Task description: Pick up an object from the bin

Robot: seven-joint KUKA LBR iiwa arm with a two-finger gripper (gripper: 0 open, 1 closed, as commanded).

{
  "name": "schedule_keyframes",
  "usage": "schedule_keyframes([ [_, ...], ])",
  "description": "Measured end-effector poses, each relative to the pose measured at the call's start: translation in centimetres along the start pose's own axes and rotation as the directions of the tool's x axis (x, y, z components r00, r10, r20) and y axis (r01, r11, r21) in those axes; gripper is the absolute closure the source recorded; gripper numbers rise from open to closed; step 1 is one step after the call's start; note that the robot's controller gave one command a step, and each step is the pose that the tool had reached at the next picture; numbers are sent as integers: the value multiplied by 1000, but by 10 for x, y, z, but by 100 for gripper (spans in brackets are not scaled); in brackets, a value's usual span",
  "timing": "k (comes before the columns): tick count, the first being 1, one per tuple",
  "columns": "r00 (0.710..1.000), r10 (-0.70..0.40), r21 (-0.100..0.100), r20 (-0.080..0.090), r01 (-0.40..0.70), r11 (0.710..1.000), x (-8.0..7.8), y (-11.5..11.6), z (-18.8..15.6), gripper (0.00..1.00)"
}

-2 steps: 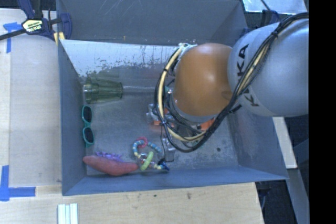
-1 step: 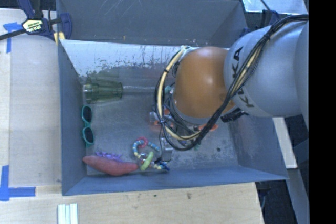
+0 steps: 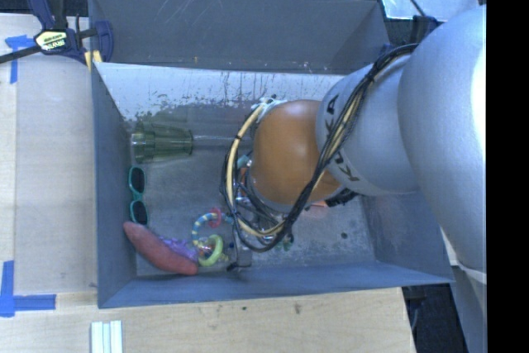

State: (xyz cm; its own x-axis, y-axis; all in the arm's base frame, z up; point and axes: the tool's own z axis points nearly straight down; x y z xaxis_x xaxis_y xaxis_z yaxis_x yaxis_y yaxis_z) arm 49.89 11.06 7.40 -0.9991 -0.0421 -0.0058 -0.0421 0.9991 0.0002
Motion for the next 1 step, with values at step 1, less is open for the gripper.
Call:
schedule_keyframes([
  [1,993,121,-5,2,-121,993,-3,-3,1,100],
])
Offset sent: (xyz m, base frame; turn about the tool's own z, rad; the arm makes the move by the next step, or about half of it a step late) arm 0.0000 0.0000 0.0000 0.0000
